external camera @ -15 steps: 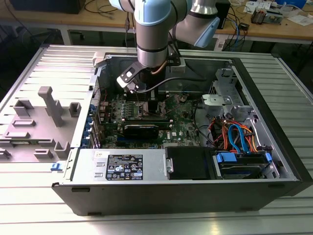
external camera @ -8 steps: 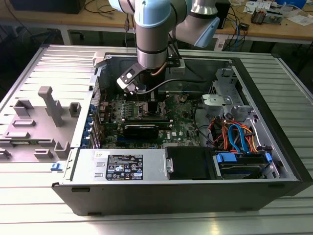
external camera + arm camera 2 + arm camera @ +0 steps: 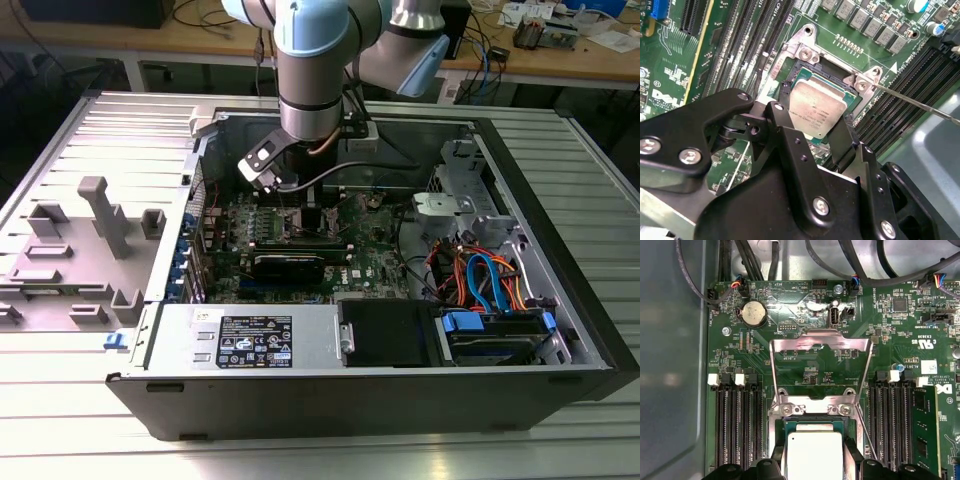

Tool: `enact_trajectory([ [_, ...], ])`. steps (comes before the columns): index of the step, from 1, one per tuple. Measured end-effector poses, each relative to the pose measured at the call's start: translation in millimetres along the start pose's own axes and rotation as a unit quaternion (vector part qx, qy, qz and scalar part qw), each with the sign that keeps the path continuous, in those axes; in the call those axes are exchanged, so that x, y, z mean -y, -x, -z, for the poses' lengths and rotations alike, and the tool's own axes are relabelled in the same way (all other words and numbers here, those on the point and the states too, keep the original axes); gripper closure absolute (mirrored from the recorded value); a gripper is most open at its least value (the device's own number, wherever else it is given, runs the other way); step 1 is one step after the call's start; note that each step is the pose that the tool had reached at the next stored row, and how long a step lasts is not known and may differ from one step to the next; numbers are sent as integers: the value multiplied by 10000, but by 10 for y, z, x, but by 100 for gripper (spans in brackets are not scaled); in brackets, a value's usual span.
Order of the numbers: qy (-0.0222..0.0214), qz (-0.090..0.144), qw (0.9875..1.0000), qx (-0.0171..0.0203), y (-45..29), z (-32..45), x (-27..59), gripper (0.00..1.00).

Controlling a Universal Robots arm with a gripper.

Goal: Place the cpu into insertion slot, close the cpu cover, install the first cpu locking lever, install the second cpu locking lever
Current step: 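Place the cpu into insertion slot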

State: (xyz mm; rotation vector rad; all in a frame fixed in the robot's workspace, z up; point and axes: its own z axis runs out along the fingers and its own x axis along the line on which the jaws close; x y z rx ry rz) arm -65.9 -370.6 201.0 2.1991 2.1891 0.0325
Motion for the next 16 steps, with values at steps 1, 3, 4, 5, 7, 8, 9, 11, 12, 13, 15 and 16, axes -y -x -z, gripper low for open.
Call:
enact_trajectory([
  [1, 0, -4, 10000, 0, 1, 0, 0, 45],
  [3, 0, -11, 10000, 1, 2, 1, 0, 45],
  [4, -1, -14, 10000, 1, 2, 0, 0, 45],
  [5, -1, -17, 10000, 1, 2, 0, 0, 45],
  [7, -1, -24, 10000, 1, 9, 0, 0, 45],
  [8, 0, -27, 10000, 1, 11, 0, 0, 45],
  [9, 0, -28, 10000, 1, 11, 0, 0, 45],
  [11, -1, -29, 10000, 1, 13, -3, 1, 45],
  [12, -1, -29, 10000, 2, 13, -5, 1, 45],
  [13, -1, -29, 10000, 2, 13, -8, 1, 45],
  [15, -1, -29, 10000, 2, 12, -12, 1, 45],
  [16, -1, -29, 10000, 2, 12, -13, 1, 45],
])
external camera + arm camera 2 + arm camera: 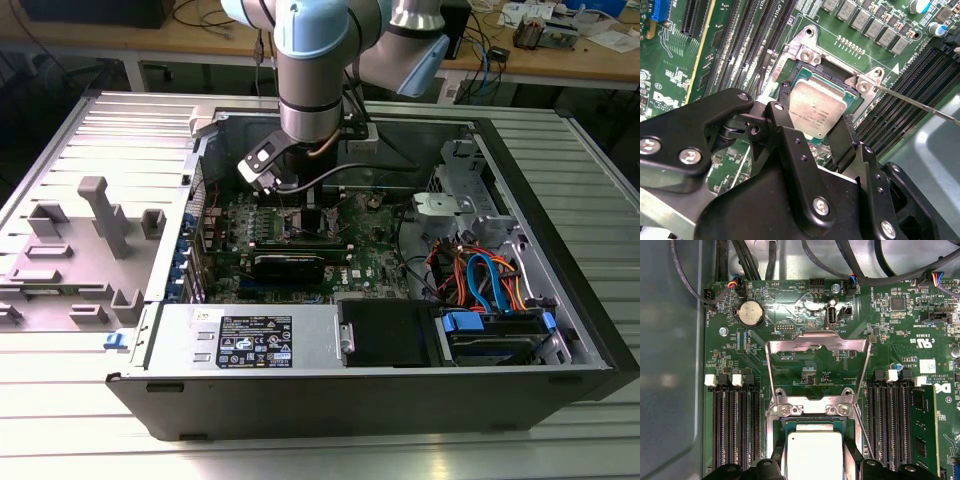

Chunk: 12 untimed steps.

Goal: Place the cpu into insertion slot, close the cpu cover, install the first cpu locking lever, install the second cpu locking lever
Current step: 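Place the cpu into insertion slot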

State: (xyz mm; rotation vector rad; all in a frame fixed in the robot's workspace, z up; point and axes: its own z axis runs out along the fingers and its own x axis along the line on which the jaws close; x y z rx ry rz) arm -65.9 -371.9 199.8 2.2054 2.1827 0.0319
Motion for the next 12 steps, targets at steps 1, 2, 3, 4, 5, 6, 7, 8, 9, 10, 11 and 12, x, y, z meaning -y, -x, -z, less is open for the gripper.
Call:
enact_trajectory([
  [1, 0, 0, 10000, 0, 0, 0, 0, 45],
  [2, 0, 0, 10000, 0, 0, 0, 0, 45],
  [3, 0, 0, 10000, 0, 0, 0, 0, 45],
  [4, 0, 0, 10000, 0, 0, 0, 0, 45],
  [5, 0, 0, 10000, 0, 0, 0, 0, 45],
  [6, 0, 0, 10000, 0, 0, 0, 0, 45],
  [7, 0, 0, 10000, 0, 0, 0, 0, 45],
  [8, -1, 0, 10000, 0, 0, 0, 0, 45],
  [9, -1, 0, 10000, 0, 0, 0, 0, 38],
  [10, -1, 0, 10000, 0, 0, 0, 0, 38],
  [11, -1, 0, 10000, 0, 0, 0, 0, 38],
  [12, 0, 0, 10000, 0, 0, -1, -1, 38],
])
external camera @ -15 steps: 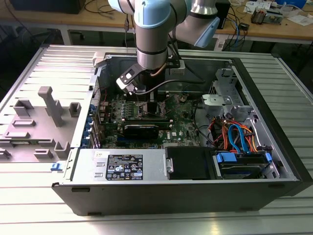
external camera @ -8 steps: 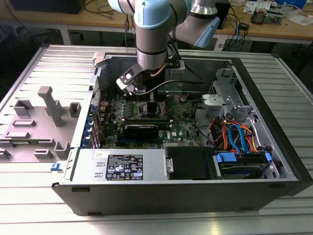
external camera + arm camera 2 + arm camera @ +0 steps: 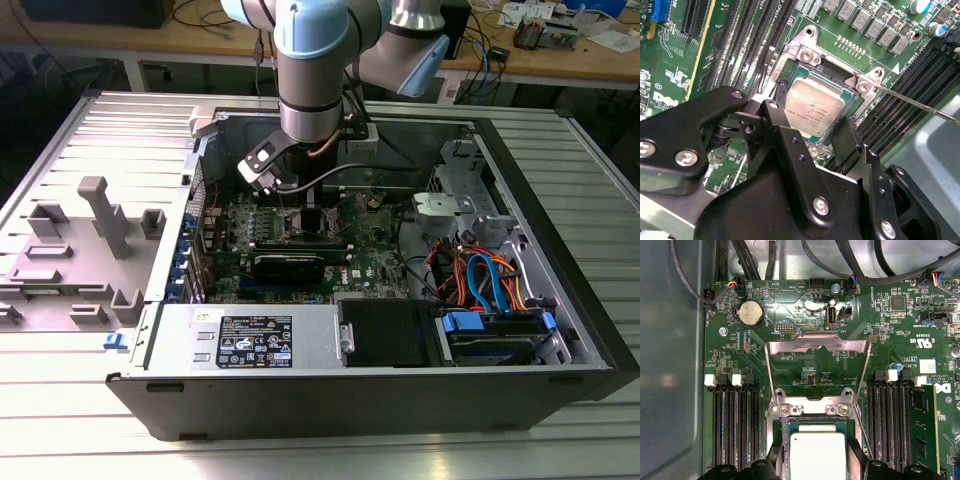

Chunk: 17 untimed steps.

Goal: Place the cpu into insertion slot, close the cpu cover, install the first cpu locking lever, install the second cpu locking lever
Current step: 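Place the cpu into insertion slot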

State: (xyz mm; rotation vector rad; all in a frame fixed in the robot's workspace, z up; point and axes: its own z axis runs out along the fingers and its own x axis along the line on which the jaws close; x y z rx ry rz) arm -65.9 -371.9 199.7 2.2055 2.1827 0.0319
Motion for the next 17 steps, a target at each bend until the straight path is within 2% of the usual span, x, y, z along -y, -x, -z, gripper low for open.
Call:
enact_trajectory([
  [9, 1, 0, 10000, 7, -33, -16, -5, 38],
  [11, 1, 2, 10000, 63, -32, -16, -4, 38],
  [12, 2, 5, 9999, 119, -33, -16, -5, 38],
  [13, 2, 6, 9999, 133, -32, -16, -5, 38],
  [17, 1, 6, 9999, 137, -32, -8, -5, 38],
])
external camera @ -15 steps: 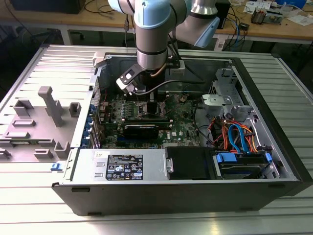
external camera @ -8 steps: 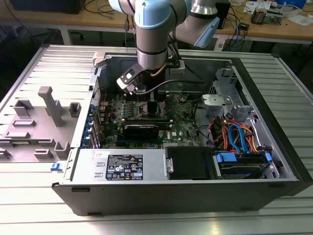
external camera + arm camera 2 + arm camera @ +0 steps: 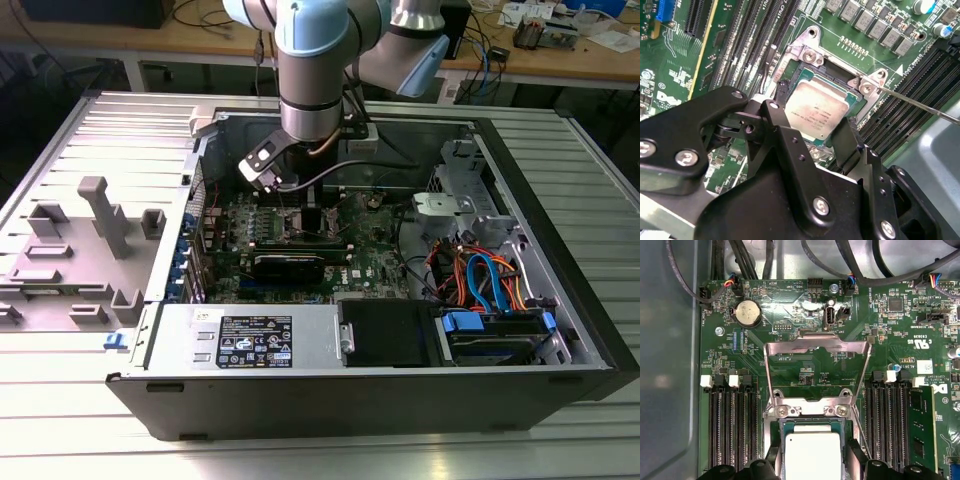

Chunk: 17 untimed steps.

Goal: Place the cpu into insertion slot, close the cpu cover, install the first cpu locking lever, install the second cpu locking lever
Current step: 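Place the cpu into insertion slot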

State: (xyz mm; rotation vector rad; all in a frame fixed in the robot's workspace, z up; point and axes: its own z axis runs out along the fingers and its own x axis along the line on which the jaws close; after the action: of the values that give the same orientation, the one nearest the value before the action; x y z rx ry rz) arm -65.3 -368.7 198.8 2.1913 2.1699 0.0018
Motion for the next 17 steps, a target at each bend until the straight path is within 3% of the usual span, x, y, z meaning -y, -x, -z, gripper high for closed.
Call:
enact_trajectory([
  [5, 1, -1, 10000, -7, 2, 64, -2, 38],
  [11, -1, 0, 10000, -7, 10, 246, -10, 39],
  [12, -2, 0, 10000, -7, 11, 273, -12, 46],
  [14, -4, 0, 10000, -9, 12, 309, -14, 71],
  [15, -4, 0, 10000, -8, 12, 309, -14, 71],
  [17, -5, 0, 10000, -7, 12, 310, -14, 83],
])
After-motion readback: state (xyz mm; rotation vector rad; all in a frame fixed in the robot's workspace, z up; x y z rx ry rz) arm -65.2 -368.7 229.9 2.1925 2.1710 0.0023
